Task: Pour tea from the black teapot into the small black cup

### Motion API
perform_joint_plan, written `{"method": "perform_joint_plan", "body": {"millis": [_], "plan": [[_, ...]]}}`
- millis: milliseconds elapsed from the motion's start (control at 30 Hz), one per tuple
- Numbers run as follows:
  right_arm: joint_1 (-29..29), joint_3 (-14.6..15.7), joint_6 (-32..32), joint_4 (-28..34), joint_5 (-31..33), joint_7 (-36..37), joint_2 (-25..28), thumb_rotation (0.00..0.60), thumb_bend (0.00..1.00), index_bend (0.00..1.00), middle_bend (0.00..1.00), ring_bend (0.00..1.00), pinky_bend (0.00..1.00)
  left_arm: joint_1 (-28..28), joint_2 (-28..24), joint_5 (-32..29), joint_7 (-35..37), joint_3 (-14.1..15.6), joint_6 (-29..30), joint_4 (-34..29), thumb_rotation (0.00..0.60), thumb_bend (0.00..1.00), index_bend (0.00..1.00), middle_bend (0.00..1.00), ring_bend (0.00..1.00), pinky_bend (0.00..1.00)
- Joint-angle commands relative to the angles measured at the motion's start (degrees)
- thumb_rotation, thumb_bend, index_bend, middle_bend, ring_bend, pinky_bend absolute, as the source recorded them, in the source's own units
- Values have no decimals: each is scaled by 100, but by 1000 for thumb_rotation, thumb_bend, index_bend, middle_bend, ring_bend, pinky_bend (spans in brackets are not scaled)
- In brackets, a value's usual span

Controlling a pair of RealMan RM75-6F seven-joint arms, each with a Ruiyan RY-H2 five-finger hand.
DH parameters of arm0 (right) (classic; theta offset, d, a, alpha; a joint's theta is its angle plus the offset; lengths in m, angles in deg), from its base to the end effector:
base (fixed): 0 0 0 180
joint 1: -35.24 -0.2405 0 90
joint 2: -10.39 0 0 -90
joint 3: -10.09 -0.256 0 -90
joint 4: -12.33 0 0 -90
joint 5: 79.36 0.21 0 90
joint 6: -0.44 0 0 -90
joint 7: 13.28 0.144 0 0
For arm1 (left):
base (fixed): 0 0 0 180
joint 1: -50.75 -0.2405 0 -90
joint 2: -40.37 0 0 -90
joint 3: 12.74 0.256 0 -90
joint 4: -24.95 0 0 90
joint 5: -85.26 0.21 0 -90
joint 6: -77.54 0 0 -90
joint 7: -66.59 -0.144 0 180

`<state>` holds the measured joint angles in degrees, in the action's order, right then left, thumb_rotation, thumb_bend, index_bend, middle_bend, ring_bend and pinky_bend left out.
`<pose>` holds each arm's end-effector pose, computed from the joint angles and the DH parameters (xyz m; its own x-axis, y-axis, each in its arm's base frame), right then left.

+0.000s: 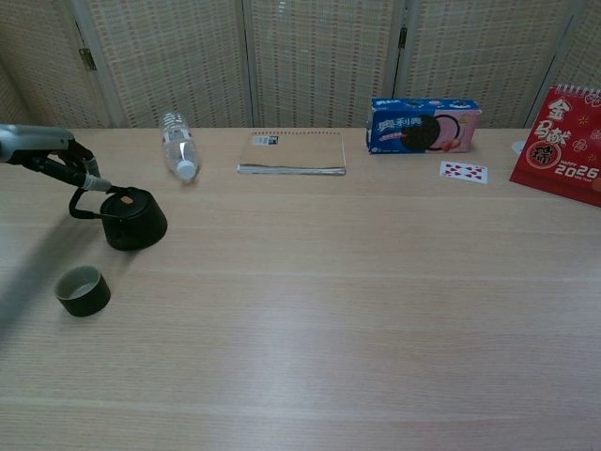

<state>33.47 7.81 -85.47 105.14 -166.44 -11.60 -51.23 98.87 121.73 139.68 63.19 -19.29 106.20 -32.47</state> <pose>-0.3193 -0.1620 0.1718 0.4023 -0.0177 0.9153 -0.9151 0.0216 0.4026 -0.2725 0.4322 0.0605 0.4841 0.4602 0.7442 0.8557 -0.0714 -0.5125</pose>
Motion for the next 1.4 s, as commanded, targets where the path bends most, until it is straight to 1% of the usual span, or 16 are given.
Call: {"method": "perform_joint_plan", "body": {"millis": [33,233,300,433,500,600,633,700,767,833,967,1233,1400], "plan": [[-1,-3,-14,-2,-18,6,1,600,426,56,167,238,79,-132,-108,73,61,35,144,-167,207,210,370,394,241,0],[-16,7,1,23,-54,-8,41,600,426,56,167,238,79,-375,-350,374,259,27,513,-572,206,211,381,405,255,0],[-19,-7,-20,38,-62,-15,60,600,426,56,167,238,79,-448,-373,602,352,7,746,-655,208,213,391,409,259,12],[-8,-50,-104,105,-75,0,161,600,426,56,169,238,79,-606,-452,1481,804,61,1343,-884,210,213,419,427,289,60],[-7,-64,-127,149,-85,-33,239,600,426,56,170,239,79,-637,-518,2000,1072,170,1574,-958,209,213,425,434,300,84],[-12,-92,-157,211,-88,-70,319,600,426,56,170,239,79,-663,-502,2649,1458,350,1908,-873,211,213,434,443,316,122],[-10,-102,-173,239,-88,-77,349,600,426,56,170,239,79,-656,-478,2930,1644,456,2027,-792,217,213,438,447,321,123],[-5,-109,-199,283,-103,-68,388,600,426,56,170,239,79,-628,-430,3314,1978,624,2165,-620,249,213,445,453,330,122],[-2,-107,-208,310,-114,-39,410,600,426,56,170,239,79,-609,-366,3533,2224,720,2280,-452,293,213,452,455,336,120],[7,-96,-206,322,-116,-39,425,600,426,56,170,239,79,-589,-286,3702,2404,808,2365,-236,314,212,458,456,338,119],[31,-73,-222,333,-125,-34,421,600,426,56,170,238,79,-552,-173,3861,2527,915,2418,96,350,212,462,458,341,113],[55,-46,-231,329,-134,-32,370,600,426,56,170,240,79,-503,119,3766,2768,932,2260,753,365,213,479,476,350,103],[79,-33,-238,316,-117,-17,358,600,426,56,170,240,79,-481,272,3789,2936,980,2239,1059,367,212,484,478,351,101]]}}
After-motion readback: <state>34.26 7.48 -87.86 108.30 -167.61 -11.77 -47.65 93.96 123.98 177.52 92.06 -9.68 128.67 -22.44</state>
